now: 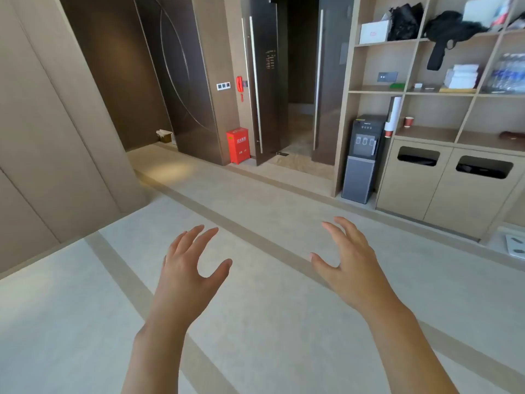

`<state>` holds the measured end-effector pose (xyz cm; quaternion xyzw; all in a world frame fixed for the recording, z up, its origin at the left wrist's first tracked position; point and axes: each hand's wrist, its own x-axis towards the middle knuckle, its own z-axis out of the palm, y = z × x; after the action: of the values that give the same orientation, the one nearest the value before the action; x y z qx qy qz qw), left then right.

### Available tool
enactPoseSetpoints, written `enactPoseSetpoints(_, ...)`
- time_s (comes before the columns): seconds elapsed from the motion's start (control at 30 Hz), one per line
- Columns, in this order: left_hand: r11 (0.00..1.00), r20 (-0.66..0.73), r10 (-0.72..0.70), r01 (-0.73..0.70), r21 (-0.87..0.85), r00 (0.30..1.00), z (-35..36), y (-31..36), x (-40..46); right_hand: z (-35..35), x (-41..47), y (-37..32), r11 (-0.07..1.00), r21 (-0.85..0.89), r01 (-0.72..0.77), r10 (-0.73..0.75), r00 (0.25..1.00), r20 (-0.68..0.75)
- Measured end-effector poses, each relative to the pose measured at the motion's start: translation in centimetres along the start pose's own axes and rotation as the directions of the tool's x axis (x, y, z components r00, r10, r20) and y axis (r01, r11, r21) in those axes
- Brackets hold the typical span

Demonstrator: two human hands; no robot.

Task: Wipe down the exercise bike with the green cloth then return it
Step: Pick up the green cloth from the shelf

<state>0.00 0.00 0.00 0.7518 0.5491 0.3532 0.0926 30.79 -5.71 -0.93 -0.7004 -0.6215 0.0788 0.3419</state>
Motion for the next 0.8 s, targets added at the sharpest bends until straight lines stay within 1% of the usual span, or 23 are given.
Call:
enactPoseSetpoints(0.07,0.999,-0.001,0.025,-0.025,-0.020,1.000,2.0,2.0,2.1,-1.1,1.8,2.3,1.000,0.019,-0.023,0.023,1.000,0.003)
enactPoseSetpoints(0.2,0.999,0.019,0.045,-0.045,-0.003,0.999,6.1,5.7,6.1,-3.3,5.7,7.1,0.999,0.005,-0.046,0.046,0.999,0.009)
enactPoseSetpoints(0.37,0.997,0.030,0.071,-0.071,0.003,0.997,10.5,8.8,9.6,-5.4,9.1,12.0,0.997,0.029,-0.067,0.067,0.998,-0.008)
enactPoseSetpoints(0.5,0.997,0.062,0.081,-0.082,0.011,0.995,13.4,10.2,12.0,-5.9,11.0,15.1,0.994,0.042,-0.097,0.097,0.995,-0.001)
enactPoseSetpoints(0.67,0.997,0.076,0.079,-0.078,-0.023,0.994,16.7,10.9,15.2,-6.0,13.9,18.0,0.992,0.040,-0.123,0.123,0.992,0.004)
enactPoseSetpoints(0.8,0.995,0.091,0.084,-0.079,-0.057,0.992,19.8,11.0,18.3,-5.6,17.0,20.1,0.989,0.034,-0.144,0.145,0.989,-0.018)
